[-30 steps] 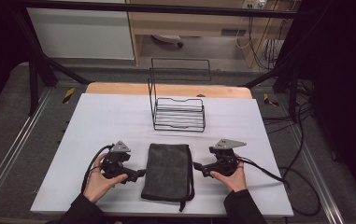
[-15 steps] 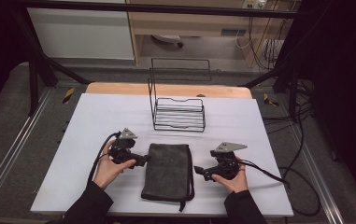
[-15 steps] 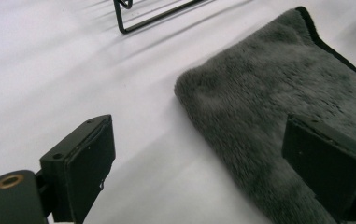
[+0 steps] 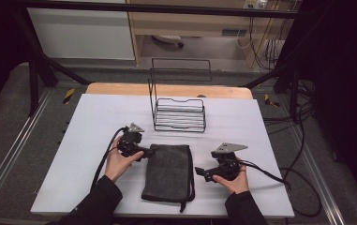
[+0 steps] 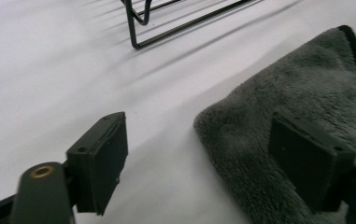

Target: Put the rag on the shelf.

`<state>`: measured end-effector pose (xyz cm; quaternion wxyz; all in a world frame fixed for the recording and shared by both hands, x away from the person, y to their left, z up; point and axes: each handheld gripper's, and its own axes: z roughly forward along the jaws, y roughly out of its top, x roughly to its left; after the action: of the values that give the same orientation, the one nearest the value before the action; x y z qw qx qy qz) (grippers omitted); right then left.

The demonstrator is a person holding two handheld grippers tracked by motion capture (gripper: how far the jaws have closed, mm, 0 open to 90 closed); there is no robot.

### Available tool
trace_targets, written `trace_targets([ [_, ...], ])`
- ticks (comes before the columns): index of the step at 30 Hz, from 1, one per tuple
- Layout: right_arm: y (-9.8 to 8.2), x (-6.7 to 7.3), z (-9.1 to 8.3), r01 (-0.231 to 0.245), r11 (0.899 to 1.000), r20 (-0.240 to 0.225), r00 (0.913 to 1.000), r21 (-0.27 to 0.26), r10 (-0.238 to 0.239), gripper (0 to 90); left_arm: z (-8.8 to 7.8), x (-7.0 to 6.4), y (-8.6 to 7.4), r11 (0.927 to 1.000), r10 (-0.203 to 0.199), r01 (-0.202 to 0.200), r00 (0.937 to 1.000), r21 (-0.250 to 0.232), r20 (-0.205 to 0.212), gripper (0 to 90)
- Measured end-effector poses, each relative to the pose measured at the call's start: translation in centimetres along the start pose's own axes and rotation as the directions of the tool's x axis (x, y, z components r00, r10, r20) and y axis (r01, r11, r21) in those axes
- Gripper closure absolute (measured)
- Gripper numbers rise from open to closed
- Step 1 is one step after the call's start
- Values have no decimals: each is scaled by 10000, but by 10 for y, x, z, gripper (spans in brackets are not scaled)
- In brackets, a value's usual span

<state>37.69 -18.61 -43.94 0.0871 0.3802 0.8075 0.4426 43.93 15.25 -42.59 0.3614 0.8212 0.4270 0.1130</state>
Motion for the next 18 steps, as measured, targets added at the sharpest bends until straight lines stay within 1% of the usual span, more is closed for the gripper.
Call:
trace_targets([
  [1, 0, 0, 0, 4, 10000, -5, 10000, -15, -4, 24, 2, 1, 0, 9999, -101, 101, 9999, 25, 15, 250],
  [3, 0, 0, 0, -7, 10000, -21, 10000, 18, 7, 23, 5, 1, -1, 9999, -123, 122, 9999, 100, 31, 291],
  [4, 0, 0, 1, -7, 10000, -25, 10000, 39, 7, 24, 6, 2, -1, 9998, -121, 120, 9999, 162, 47, 338],
  [5, 0, 0, 1, -7, 10000, -25, 10000, 39, 7, 24, 8, 2, -2, 9996, -142, 141, 9999, 233, 70, 338],
  [6, 0, 0, 1, -14, 10000, -27, 10000, 28, 14, 27, 9, 1, -2, 9994, -211, 207, 9997, 260, 155, 394],
  [7, 0, 0, 1, 2, 10000, -29, 10000, 20, -2, 29, 10, 1, -2, 9991, -286, 278, 9992, 315, 274, 422],
  [8, 0, 0, 1, 2, 10000, -29, 10000, 20, -2, 29, 11, 1, -2, 9991, -283, 273, 9992, 338, 292, 422],
  [9, 0, 0, 1, -12, 10000, -26, 10000, 30, 12, 32, 11, 0, -2, 9989, -308, 298, 9991, 350, 296, 483],
  [10, 0, 0, 1, -12, 10000, -26, 10000, 30, 12, 32, 12, 0, -2, 9989, -317, 304, 9989, 355, 347, 483],
  [11, 0, 0, 1, -14, 10000, -43, 10000, 45, 14, 36, 12, 0, -2, 9988, -333, 316, 9985, 378, 436, 547],
  [12, 0, 0, 1, -14, 10000, -43, 10000, 45, 14, 36, 12, -1, -3, 9986, -315, 291, 9981, 442, 529, 547],
  [13, 0, 0, 1, -35, 10000, -42, 10000, 50, 35, 38, 13, -1, -3, 9986, -323, 299, 9980, 435, 542, 572],
  [14, 0, 0, 1, -63, 10000, -40, 10000, 51, 63, 39, 14, -3, -4, 9983, -260, 232, 9982, 532, 539, 587],
  [16, 0, 0, 1, -112, 9999, -34, 9999, 32, 112, 42, 15, -5, -5, 9985, -200, 171, 9982, 515, 569, 621],
  [18, 1, -1, 2, -135, 9999, 15, 9999, 28, 135, 43, 15, -7, -5, 9985, -249, 219, 9979, 508, 594, 657],
])
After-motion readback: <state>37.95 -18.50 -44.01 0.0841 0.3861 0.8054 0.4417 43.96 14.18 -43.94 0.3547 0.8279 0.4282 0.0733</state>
